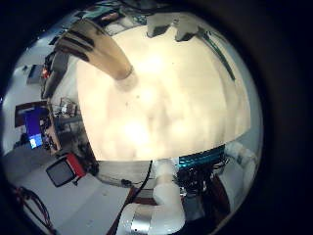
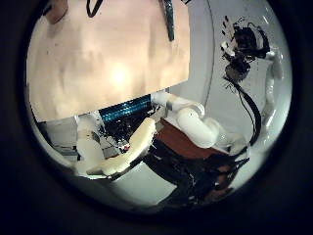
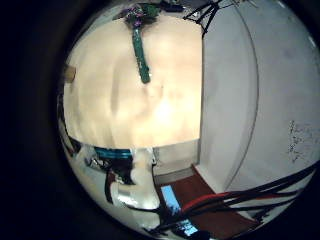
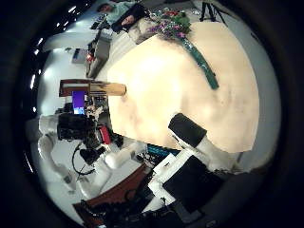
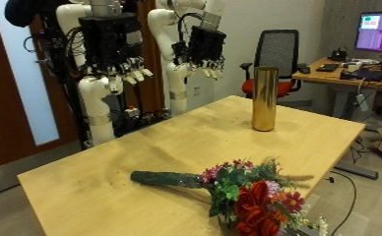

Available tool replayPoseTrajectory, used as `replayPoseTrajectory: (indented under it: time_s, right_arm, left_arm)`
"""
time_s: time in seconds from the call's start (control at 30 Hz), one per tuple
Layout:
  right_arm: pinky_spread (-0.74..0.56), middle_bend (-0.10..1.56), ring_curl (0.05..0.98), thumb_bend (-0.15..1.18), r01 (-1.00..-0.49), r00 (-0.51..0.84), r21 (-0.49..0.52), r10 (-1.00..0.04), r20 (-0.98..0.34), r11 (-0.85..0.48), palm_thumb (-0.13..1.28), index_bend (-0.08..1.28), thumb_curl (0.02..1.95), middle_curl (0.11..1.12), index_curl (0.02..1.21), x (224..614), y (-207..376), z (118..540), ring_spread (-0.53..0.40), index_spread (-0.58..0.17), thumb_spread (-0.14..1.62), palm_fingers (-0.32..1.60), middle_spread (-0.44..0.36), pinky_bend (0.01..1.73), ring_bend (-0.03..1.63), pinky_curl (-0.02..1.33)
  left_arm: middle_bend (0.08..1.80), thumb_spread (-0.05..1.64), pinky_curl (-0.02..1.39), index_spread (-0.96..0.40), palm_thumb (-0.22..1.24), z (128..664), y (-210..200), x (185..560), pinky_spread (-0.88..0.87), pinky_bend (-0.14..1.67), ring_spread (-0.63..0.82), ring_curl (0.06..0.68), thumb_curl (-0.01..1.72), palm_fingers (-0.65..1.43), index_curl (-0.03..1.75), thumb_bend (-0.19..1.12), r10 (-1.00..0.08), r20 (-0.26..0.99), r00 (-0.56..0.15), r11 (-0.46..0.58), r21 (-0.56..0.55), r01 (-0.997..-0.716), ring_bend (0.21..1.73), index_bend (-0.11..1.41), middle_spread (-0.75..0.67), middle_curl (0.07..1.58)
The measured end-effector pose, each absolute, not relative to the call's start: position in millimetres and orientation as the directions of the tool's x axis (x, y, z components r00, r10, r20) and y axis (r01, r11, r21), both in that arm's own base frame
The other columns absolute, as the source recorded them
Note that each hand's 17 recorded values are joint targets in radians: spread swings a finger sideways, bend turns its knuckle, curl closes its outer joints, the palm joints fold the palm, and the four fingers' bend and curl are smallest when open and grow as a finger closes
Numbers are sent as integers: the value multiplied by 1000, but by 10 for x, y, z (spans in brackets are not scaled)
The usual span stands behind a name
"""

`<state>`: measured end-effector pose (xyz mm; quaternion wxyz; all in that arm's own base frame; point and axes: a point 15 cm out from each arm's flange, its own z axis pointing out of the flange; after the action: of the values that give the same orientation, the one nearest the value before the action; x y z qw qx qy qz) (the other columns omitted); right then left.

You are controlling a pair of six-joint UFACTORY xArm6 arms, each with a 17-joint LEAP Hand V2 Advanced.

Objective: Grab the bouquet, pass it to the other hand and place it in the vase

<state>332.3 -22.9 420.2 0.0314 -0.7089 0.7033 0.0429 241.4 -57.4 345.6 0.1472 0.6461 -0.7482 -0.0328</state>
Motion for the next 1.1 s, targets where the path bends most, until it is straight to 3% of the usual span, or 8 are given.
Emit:
replayPoseTrajectory:
  time_s: [0.23,0.6,0.9,1.1]
  right_arm:
    - [352,266,157,-22,-999,15,32,-994,-107,-19,589,161,349,328,283,3397,-56,4155,116,-327,1121,320,19,431,513,237]
    - [361,317,173,-24,-995,-83,58,-990,-110,77,551,162,344,337,267,3683,-49,4138,74,-227,1123,387,37,448,611,230]
    - [330,325,171,-27,-962,-256,131,-960,-112,241,514,142,337,335,256,4177,-258,3881,88,-167,1124,326,117,526,665,233]
    - [332,342,173,-25,-938,-320,181,-939,-124,296,465,135,330,342,243,4470,-353,3464,127,-129,1123,247,154,583,689,238]
  left_arm:
    - [224,920,249,254,432,3446,-541,2434,514,180,574,224,304,74,349,-30,-978,178,-106,148,242,-959,330,180,422,324]
    - [223,922,249,254,435,3381,-450,2391,505,181,574,223,306,76,348,-30,-972,179,-149,190,241,-952,328,180,409,324]
    - [234,927,247,254,437,3371,-391,2450,504,180,572,225,307,79,345,-29,-962,201,-184,227,215,-950,333,178,403,327]
    - [238,930,246,253,437,3339,-383,2528,503,180,571,223,307,84,346,-29,-959,211,-187,233,216,-948,329,180,409,328]
